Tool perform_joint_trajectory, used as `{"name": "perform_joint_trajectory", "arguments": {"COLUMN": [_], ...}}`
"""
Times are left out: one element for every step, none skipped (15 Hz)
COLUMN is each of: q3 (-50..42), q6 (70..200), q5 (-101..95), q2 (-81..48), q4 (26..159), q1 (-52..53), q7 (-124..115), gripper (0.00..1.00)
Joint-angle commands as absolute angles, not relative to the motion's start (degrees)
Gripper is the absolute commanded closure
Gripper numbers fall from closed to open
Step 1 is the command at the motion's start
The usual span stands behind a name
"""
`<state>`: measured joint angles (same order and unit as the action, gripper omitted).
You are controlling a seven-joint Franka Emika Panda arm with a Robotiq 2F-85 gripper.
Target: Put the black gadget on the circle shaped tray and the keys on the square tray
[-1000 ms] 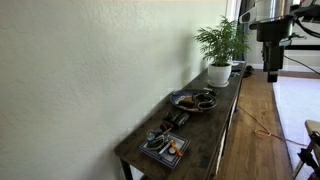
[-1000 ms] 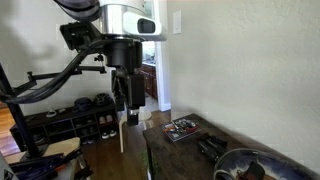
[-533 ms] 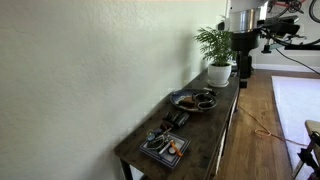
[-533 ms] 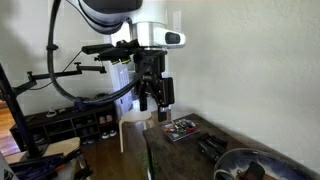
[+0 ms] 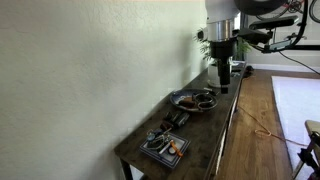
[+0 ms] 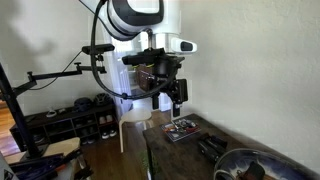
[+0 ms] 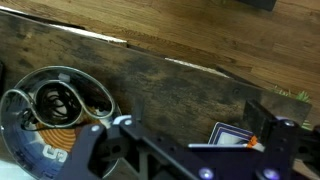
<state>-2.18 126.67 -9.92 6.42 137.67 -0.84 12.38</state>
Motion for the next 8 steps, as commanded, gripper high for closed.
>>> {"name": "perform_joint_trajectory", "arguments": {"q3": [-2.0, -2.0, -2.0, -2.0, -2.0, -2.0, -1.9, -1.9], "q6": [126.6, 126.6, 126.6, 126.6, 126.6, 127.0, 127.9, 128.3], "q5": [-9.9, -9.9, -9.9, -9.9, -9.9, -9.8, -10.1, -9.9], "q2": [6.2, 6.1, 6.1, 6.1, 6.1, 5.8, 5.2, 4.8], "q4": [137.4, 137.3, 137.2, 137.2, 137.2, 137.1, 136.8, 136.5], "q1": [-0.9, -0.9, -0.9, -0.9, -0.9, -0.9, -0.9, -0.9], "q7": [12.4, 12.4, 12.4, 12.4, 12.4, 12.4, 11.8, 11.8], "gripper": [0.0, 0.0, 0.0, 0.0, 0.0, 0.0, 0.0, 0.0]}}
